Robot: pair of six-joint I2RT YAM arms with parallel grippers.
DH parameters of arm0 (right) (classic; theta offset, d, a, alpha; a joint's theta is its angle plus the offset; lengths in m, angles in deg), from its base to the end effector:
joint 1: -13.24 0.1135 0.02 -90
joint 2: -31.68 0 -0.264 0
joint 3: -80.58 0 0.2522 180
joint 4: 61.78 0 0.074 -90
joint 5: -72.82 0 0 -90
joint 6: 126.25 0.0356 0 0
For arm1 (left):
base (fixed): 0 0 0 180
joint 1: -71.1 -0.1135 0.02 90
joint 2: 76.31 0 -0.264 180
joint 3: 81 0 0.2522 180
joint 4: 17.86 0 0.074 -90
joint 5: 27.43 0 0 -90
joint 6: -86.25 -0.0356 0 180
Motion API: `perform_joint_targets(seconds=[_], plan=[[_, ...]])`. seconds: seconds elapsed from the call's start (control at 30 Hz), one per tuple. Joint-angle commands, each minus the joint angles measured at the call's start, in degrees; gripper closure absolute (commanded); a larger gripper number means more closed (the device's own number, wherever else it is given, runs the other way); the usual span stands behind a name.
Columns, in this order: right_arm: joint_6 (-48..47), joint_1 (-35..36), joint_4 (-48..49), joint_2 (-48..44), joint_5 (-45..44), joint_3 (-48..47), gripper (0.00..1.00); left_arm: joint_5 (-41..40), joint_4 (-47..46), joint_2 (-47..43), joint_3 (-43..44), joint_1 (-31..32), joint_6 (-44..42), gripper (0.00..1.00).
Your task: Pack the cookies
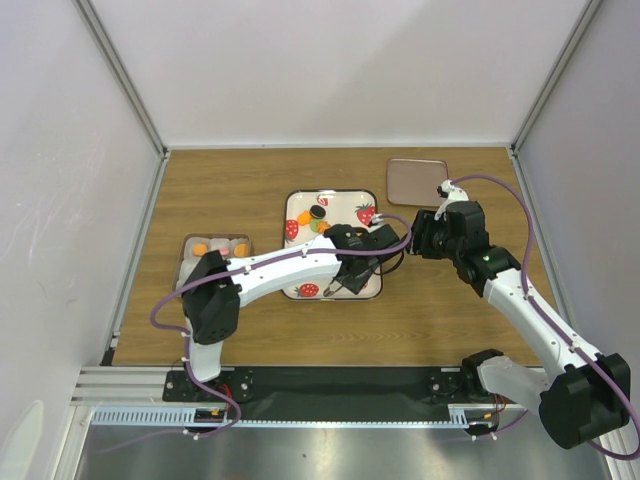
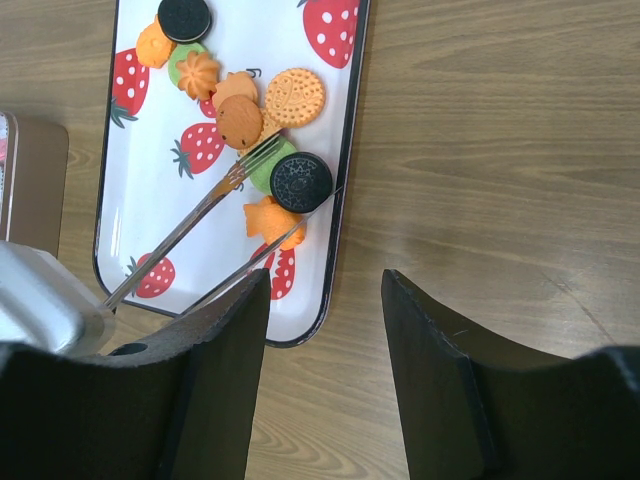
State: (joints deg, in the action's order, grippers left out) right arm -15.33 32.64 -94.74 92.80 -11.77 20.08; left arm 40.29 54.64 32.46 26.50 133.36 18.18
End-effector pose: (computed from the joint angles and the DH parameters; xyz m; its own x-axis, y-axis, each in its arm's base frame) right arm 0.2214 0.0815 0.2814 -0.6318 0.1544 -0.7596 -0.1918 0.9183 0.3462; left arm 0.1921 -0.3362 0.2552 -0.7020 0.5924 -0.3952 0.5471 0.8039 0.2333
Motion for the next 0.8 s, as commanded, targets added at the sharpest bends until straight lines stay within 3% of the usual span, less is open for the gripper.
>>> perform_joint_targets(seconds=[0.0, 0.77], plan=[[-0.5, 0.2, 0.7, -0.1, 0.0, -0.5, 0.46, -0.2, -1.3, -1.5, -0.8, -0.6, -0.6, 0.51], [-0.5, 0.2, 0.7, -0.1, 0.0, -0.5, 0.46, 0.1, -1.7, -5.2, -1.0, -2.0, 0.0, 0.57]])
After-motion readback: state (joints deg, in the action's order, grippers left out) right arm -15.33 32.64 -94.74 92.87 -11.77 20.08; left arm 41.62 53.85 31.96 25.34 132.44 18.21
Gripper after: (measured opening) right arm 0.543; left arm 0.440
